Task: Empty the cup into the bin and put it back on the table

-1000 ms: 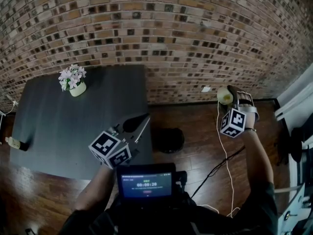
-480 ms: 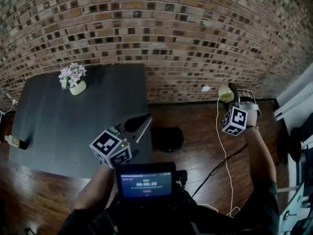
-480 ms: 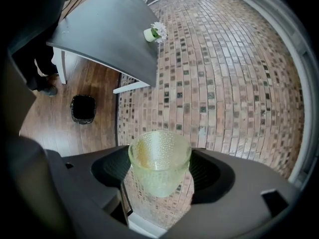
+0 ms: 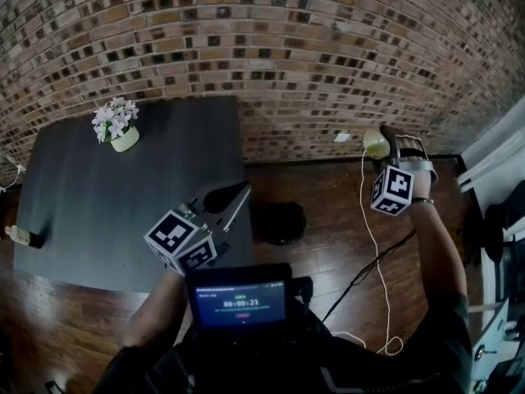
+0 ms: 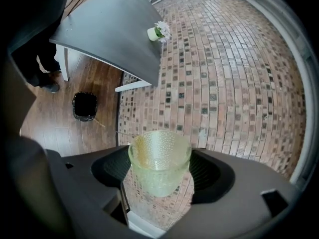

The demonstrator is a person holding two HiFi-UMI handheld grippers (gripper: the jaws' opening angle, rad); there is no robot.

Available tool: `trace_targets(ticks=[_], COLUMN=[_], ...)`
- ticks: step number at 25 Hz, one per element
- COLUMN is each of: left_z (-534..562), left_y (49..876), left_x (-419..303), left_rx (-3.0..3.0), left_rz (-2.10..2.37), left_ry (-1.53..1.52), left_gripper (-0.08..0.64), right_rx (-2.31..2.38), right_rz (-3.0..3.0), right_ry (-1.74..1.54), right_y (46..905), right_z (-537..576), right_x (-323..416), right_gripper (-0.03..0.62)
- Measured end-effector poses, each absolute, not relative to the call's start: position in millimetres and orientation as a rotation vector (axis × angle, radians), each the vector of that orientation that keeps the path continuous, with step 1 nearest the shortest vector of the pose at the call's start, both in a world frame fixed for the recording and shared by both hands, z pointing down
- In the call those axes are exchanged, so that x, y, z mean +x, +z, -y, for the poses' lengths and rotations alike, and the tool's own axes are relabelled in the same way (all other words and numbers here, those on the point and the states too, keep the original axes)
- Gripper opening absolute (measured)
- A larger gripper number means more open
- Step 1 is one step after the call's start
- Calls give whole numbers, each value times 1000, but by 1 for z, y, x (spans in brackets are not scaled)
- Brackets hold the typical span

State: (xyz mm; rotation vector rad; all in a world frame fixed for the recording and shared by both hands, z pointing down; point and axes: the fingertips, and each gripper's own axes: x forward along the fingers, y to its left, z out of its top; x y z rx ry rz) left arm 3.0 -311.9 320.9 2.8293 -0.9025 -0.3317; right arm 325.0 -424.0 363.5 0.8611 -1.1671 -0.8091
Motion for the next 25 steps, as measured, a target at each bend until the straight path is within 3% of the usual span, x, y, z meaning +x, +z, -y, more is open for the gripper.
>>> trace_targets(ticks=[25], left_z=[316], left_y=[329], left_x=[1], left_rx=[2819], left_rz=[929], left_ry=[-307], left_gripper=[-9], right_rx=[811], right_rz=[1130], right_ry=[-871], right_y=[353], right_z=[434], right_x=[311], right_gripper=[374])
